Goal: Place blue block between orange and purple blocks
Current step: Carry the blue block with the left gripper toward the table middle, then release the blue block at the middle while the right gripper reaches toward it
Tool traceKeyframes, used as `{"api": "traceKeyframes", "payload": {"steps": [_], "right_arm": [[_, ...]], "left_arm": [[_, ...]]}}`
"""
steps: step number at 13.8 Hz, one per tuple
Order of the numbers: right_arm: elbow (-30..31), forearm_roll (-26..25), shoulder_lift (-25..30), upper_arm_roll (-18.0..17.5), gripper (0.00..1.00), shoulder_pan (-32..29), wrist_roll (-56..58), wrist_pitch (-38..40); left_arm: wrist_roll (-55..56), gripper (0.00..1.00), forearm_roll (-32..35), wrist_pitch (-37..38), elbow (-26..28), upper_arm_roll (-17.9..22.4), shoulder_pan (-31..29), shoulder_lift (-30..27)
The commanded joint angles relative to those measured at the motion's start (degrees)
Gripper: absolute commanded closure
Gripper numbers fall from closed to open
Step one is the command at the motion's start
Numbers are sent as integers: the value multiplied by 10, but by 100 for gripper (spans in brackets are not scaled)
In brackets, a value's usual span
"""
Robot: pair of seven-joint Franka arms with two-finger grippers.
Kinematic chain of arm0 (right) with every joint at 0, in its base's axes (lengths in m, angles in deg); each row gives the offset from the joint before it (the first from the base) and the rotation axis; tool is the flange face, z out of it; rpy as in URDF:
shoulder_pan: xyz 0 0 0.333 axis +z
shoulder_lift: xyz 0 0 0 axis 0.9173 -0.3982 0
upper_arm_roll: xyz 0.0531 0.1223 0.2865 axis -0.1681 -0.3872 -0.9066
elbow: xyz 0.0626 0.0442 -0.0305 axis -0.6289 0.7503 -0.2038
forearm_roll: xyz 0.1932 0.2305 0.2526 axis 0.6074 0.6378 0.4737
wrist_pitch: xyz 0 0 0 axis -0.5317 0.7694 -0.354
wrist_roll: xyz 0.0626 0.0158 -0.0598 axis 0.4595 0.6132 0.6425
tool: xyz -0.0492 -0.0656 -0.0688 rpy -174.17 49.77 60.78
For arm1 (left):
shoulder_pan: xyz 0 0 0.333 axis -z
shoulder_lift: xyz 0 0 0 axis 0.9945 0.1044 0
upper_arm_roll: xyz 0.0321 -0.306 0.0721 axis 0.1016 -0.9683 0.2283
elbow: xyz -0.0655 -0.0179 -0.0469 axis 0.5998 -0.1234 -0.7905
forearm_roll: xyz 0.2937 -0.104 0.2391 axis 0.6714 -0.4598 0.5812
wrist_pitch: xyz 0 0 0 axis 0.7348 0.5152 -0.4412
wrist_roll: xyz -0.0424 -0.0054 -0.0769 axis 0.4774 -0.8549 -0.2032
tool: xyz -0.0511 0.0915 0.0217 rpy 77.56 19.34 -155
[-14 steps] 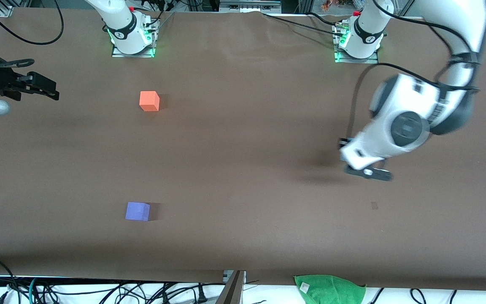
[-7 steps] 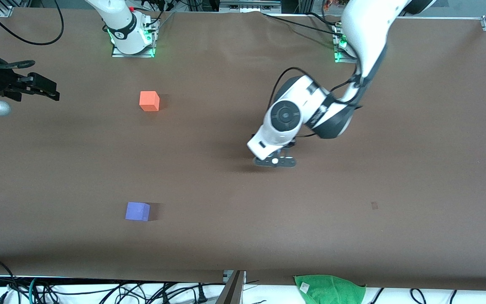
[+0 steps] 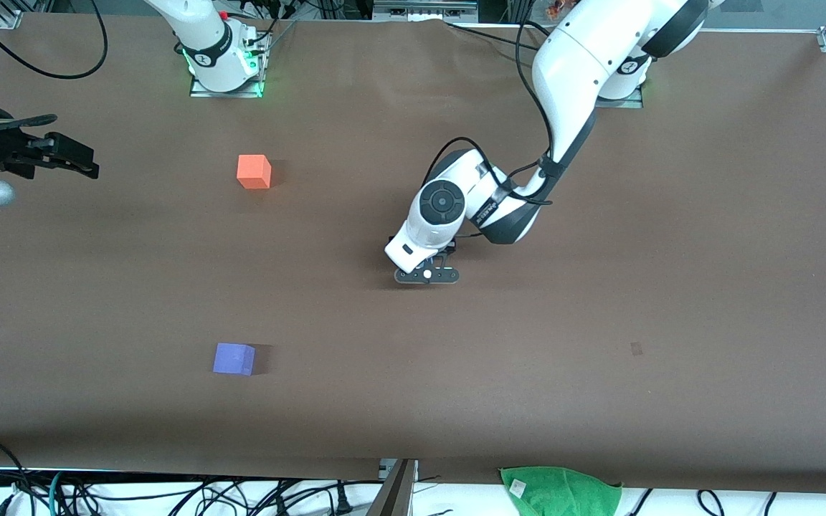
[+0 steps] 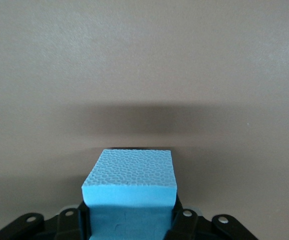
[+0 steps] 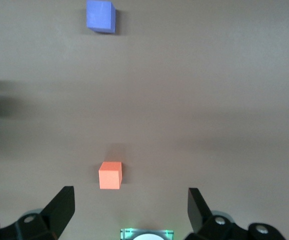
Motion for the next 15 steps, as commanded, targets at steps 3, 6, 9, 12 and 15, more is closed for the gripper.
{"api": "traceKeyframes", "payload": {"steps": [3,6,9,12,15], "right_arm": [[-5,-7,-12,-2,0,0,-3,-13],[-5,-8,-19,-5,0,2,-3,-14],[-3,-3,-32,-6,0,9,-4,-15],[-3,-5,-44,-6,0,42,-5,-25],[-3,-5,-68,-6,0,99,-58,-47]], "left_arm": [[3,0,-1,5,-21,10,3,5],[7,0,-5,7,-27,10,-6,-10],[11,0,-8,44,-27,3,-55,-65],[-1,0,1,172,-24,13,-107,-127],[-35,0,58,262,-24,19,-160,-169]]}}
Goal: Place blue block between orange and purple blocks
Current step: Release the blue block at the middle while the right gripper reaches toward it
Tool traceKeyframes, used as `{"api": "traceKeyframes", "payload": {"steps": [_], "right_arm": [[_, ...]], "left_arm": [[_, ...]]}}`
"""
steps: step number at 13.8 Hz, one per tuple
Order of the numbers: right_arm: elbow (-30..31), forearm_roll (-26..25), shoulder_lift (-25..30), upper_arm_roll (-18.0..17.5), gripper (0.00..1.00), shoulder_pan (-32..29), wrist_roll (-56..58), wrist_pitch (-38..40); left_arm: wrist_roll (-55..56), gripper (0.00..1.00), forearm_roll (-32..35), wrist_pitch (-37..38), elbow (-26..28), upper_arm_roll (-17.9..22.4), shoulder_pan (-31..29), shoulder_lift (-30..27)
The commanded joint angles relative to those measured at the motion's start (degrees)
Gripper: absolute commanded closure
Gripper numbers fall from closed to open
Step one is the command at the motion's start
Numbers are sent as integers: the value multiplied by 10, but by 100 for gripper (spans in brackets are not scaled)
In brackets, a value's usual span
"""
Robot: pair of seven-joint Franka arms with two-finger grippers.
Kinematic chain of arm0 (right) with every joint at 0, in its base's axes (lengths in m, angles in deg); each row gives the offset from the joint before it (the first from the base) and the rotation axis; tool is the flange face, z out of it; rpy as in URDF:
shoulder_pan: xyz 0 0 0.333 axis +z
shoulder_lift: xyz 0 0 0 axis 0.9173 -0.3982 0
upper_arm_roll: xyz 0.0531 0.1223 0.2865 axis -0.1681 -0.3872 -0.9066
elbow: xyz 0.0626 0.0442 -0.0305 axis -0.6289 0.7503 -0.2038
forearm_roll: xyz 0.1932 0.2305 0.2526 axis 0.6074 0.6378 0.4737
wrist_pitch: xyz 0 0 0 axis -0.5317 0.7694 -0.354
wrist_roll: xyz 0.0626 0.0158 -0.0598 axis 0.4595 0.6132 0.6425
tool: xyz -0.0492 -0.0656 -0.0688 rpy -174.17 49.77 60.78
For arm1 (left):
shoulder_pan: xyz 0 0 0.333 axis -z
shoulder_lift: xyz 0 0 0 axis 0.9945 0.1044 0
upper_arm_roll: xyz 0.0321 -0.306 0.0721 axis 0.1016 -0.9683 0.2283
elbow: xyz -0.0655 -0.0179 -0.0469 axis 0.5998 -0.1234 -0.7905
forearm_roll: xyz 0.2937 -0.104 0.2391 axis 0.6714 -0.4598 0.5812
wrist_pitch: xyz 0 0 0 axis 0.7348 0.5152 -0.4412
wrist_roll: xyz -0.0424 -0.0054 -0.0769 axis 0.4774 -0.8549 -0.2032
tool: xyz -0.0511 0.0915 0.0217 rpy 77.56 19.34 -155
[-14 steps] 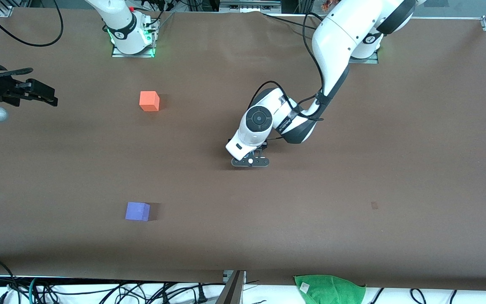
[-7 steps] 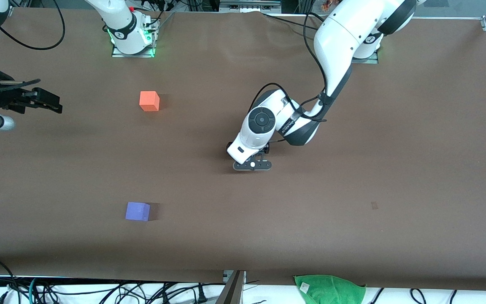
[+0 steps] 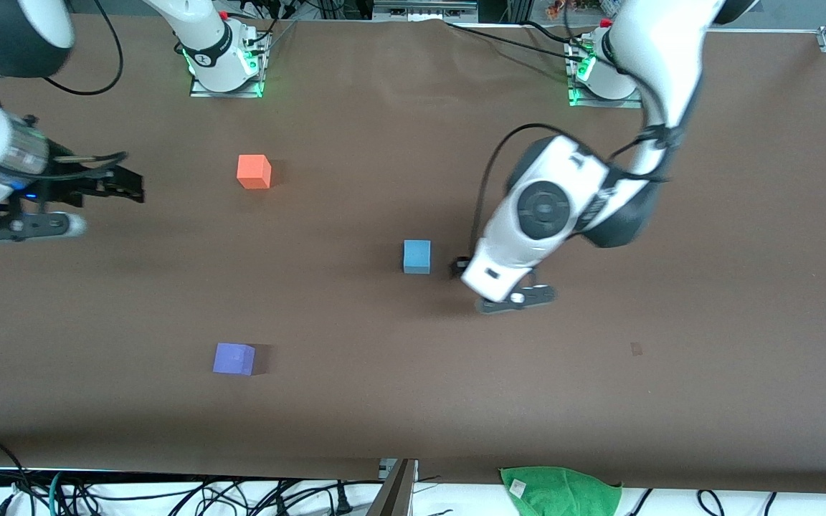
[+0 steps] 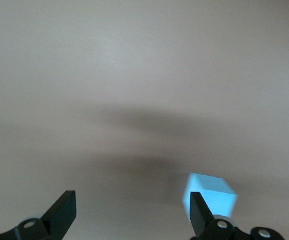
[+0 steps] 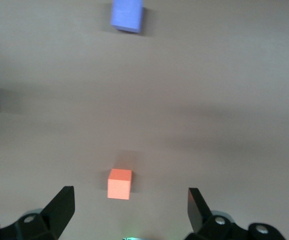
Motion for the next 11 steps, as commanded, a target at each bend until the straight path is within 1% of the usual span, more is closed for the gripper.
{"api": "traceKeyframes", "payload": {"steps": [1,2,3,5,7,9,11], "right_arm": [[-4,-3,-21,1,0,53,-69,-26],[-4,-2,-29,1,0,72,-96,-39],[-4,-1,-37,1,0,87,-118,-51],[-4,1,-57,1,0,120,-163,-83],[-5,2,-79,1,0,148,-207,-118],[-5,6,-108,1,0,180,-249,-159],[-7,5,-138,1,0,212,-318,-213]], "left_arm": [[-30,0,70,64,17,1,-51,-40],[-57,0,87,77,16,-1,-79,-51],[-107,0,83,79,18,-3,-111,-60],[-222,0,86,87,21,-2,-150,-82],[-265,0,83,93,22,-4,-193,-111],[-311,0,81,130,15,-2,-210,-149],[-352,0,81,169,14,-2,-234,-195]]}}
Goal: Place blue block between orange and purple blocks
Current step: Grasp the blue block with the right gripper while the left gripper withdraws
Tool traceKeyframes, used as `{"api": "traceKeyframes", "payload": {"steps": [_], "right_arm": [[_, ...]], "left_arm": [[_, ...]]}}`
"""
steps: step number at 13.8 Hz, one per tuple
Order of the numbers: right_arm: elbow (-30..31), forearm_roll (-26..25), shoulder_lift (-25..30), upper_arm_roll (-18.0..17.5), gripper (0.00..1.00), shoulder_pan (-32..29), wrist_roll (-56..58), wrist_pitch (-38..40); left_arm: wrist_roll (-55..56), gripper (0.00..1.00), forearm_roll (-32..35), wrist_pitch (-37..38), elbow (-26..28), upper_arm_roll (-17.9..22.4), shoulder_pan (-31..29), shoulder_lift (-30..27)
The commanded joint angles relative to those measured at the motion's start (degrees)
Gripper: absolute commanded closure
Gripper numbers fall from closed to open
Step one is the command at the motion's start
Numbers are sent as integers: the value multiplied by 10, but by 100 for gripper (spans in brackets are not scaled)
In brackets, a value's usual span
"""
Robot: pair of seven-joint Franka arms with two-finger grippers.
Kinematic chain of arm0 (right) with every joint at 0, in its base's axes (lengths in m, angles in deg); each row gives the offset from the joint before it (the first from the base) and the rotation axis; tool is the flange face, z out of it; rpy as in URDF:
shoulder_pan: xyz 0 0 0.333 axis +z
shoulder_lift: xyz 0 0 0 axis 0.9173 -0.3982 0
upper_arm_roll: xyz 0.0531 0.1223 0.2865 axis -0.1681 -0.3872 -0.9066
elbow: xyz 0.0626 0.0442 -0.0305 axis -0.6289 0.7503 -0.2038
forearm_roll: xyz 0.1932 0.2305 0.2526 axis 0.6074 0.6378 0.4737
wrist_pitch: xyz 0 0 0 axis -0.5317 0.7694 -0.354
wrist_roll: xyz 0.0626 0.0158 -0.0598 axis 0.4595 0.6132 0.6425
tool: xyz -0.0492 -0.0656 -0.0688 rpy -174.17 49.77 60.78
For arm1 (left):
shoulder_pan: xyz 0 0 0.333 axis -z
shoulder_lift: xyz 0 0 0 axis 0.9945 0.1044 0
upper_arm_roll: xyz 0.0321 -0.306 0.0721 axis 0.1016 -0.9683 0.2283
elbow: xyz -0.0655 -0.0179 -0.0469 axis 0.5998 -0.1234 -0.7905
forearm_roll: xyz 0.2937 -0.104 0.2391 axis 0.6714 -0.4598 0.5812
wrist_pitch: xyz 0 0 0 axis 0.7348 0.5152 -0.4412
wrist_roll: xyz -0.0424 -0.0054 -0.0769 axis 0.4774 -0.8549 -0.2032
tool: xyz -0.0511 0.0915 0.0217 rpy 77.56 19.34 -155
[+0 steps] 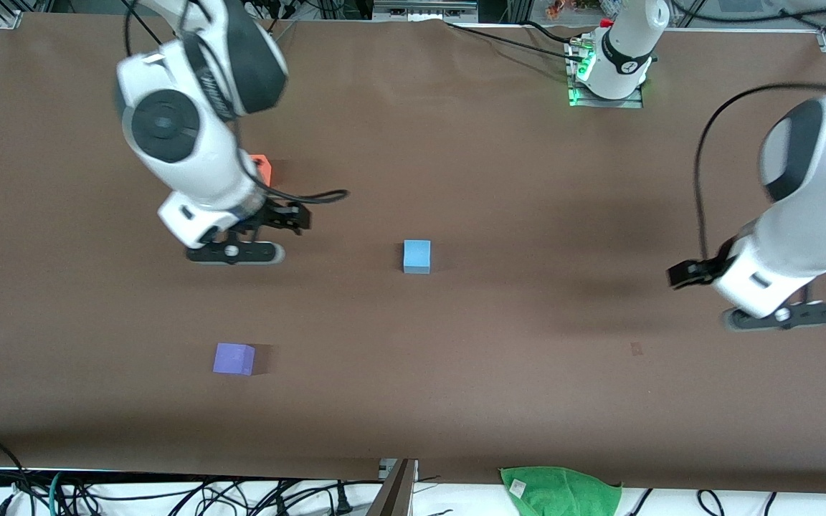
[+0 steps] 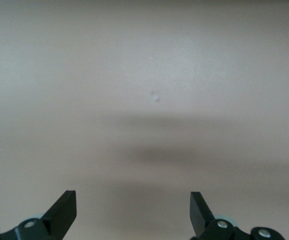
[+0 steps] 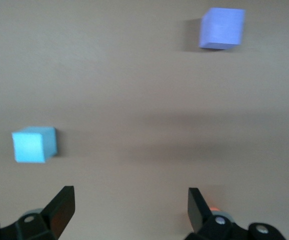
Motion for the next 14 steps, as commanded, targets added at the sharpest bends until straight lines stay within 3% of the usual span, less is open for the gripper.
{"api": "traceKeyframes", "payload": {"steps": [1,3,8,10,12,14], "right_arm": [[-9,2,-45,4,0,44,-95,-67],[-11,1,-83,4,0,74,-168,-143],[-11,-9,-153,7,0,128,-235,-256],[-11,-13,-175,6,0,136,-235,-288],[-11,-14,-196,7,0,141,-235,-316],[-11,-16,-215,9,0,155,-236,-341]], "left_arm": [[-44,0,-12,50,12,-12,-31,-69],[-45,0,-79,87,-9,-7,-42,-79],[-51,0,-105,168,-21,-5,-70,-88],[-67,0,-107,164,-23,-5,-84,-71],[-63,0,-102,103,0,-7,-90,-80],[-62,0,-79,-17,70,-10,-90,-102]]}}
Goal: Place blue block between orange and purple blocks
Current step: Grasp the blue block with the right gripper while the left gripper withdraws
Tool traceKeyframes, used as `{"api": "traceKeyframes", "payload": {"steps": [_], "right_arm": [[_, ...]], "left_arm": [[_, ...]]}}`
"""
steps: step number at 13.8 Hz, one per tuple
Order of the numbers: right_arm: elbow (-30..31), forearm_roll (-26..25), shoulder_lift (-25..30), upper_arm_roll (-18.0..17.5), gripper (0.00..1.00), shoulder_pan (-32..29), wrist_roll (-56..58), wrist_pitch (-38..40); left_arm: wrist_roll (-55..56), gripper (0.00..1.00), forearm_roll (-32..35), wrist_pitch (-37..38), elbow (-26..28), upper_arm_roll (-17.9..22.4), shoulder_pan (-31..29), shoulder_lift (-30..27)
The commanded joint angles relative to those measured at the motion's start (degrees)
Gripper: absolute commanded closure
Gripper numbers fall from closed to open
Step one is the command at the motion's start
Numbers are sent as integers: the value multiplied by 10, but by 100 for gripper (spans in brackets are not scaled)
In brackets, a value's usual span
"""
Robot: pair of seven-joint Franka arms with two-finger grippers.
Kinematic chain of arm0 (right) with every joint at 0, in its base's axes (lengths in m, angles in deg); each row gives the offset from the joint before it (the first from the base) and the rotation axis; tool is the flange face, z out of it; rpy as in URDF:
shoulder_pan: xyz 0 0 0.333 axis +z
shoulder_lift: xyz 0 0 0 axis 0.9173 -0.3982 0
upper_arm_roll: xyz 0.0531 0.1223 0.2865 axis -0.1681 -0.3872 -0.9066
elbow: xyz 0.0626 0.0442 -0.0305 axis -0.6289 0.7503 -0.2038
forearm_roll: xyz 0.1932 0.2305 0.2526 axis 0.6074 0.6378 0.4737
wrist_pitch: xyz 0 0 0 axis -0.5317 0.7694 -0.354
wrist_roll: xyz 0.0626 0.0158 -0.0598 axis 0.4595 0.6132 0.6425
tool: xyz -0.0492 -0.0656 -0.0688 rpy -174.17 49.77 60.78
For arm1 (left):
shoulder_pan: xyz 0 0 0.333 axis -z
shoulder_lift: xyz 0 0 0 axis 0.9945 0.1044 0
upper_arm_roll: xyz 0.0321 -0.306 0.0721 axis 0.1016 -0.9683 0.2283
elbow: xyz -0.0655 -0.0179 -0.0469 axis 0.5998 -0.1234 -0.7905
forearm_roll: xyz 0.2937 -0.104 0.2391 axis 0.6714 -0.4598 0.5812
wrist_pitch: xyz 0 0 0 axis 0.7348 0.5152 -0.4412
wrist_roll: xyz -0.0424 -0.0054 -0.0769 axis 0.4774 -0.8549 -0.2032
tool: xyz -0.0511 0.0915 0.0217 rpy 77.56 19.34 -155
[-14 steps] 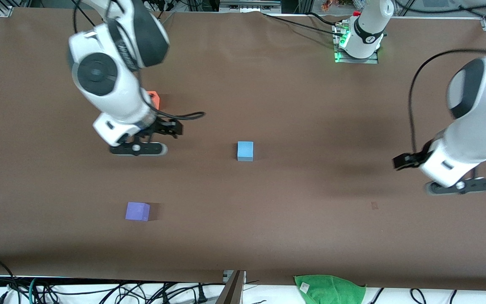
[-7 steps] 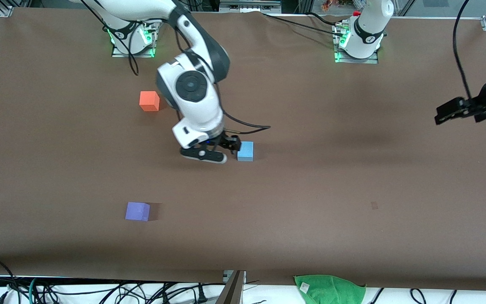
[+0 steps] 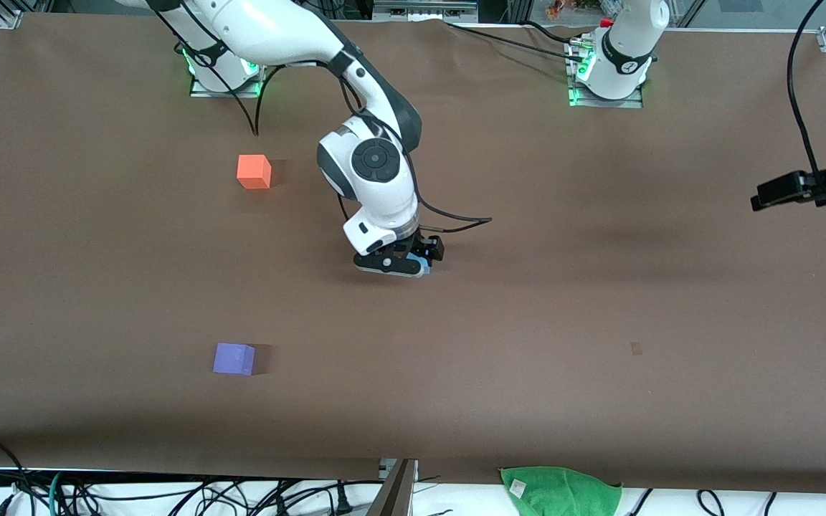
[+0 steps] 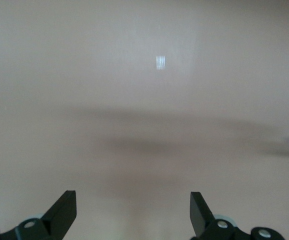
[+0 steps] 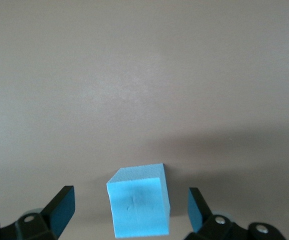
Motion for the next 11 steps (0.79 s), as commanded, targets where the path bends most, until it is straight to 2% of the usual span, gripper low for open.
{"api": "traceKeyframes", "payload": {"steps": [1,4,5,6,8,9,10,11], "right_arm": [[-10,-18,-27,8,0,18,-12,-29],[-10,-28,-39,9,0,22,-11,-36],[-10,-39,-41,9,0,22,-11,-36],[-10,-56,-43,8,0,22,-11,-36],[-9,-66,-49,8,0,22,-10,-36],[-9,-67,-51,8,0,22,-11,-36],[-9,-67,-54,8,0,23,-10,-38],[-9,-67,-57,8,0,24,-10,-45]], "left_arm": [[-10,0,14,-125,96,-10,-6,-46],[-10,0,15,-138,135,-8,-8,-71],[-19,0,17,-136,164,-11,-27,-87],[-19,0,14,-149,207,-2,-23,-132],[-18,0,14,-205,273,13,-6,-165],[-17,0,17,-208,291,26,28,-171],[-17,0,18,-212,300,73,66,-180],[-17,0,18,-224,298,90,85,-176]]}}
